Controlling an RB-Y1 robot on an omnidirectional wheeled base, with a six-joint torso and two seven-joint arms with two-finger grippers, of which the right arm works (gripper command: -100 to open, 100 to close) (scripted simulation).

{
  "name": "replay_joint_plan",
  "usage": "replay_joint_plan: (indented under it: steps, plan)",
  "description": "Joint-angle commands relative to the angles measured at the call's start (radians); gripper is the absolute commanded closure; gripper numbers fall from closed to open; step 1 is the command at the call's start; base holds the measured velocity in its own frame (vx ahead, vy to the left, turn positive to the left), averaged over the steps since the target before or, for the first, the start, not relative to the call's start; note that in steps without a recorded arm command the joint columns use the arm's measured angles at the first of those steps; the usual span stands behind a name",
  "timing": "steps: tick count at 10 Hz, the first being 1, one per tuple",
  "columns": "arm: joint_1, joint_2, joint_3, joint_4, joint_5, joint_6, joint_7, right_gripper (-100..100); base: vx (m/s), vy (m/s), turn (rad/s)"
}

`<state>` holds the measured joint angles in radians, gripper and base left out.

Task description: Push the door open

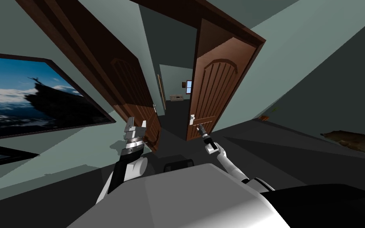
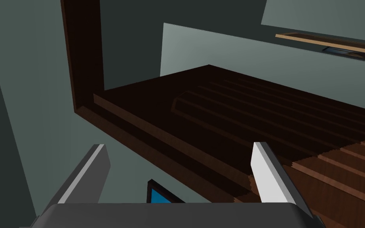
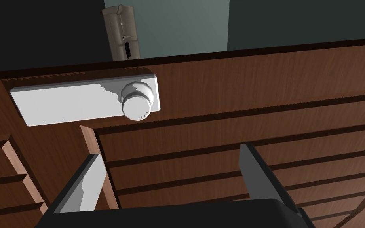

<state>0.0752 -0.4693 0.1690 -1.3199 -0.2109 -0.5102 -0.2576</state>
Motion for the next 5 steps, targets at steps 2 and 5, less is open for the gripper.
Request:
replay_joint_plan:
  steps: [2,5]
  plan:
    - [-0.026,-0.026,0.013,0.068,-0.017,-0.006,-0.019,-100,0.05,-0.021,0.059]
    - [-0.067,-0.065,0.032,0.148,-0.042,-0.004,-0.044,-100,0.071,-0.033,0.098]
